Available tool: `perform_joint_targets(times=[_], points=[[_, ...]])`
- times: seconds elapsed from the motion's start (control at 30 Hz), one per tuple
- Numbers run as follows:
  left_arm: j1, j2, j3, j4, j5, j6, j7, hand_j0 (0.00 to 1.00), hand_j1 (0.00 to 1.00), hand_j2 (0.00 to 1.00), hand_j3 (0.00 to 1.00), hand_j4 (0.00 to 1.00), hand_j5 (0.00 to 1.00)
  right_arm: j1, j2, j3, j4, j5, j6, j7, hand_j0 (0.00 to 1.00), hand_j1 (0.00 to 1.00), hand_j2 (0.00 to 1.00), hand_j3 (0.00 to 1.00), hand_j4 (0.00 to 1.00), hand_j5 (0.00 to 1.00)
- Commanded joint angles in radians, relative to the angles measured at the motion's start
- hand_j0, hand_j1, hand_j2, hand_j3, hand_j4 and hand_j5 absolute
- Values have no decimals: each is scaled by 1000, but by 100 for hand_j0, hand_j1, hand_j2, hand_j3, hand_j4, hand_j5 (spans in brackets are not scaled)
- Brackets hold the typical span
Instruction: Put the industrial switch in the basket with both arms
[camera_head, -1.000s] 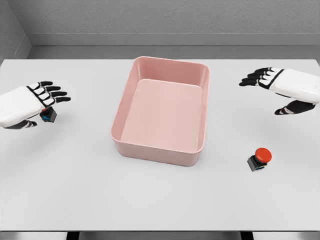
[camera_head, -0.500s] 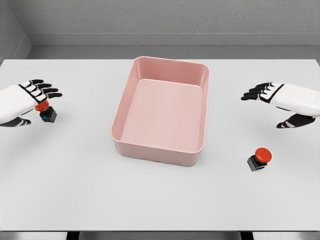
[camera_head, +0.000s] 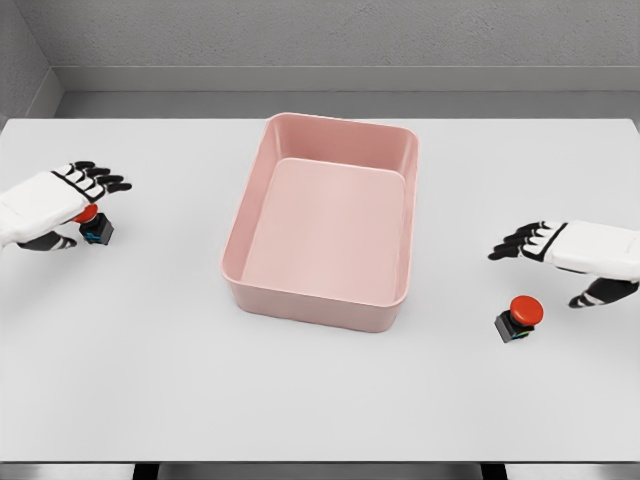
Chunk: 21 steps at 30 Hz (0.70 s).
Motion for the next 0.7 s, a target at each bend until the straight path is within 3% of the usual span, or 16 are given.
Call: perform_joint_targets(times=[0.0,0.3,0.67], points=[[0,-3,-11,25,3,0,1,100,100,100,100,100,100,0,-21,-1,-16,-7,2,-3,100,100,100,100,100,100],[-55,-19,-31,125,2,0,1,100,100,100,100,100,100,41,-16,-1,-30,-7,2,-5,100,100,100,100,100,100],[-60,-33,-54,121,3,0,7,100,100,100,100,100,100,72,-7,4,-36,-3,2,0,100,100,100,100,100,100]])
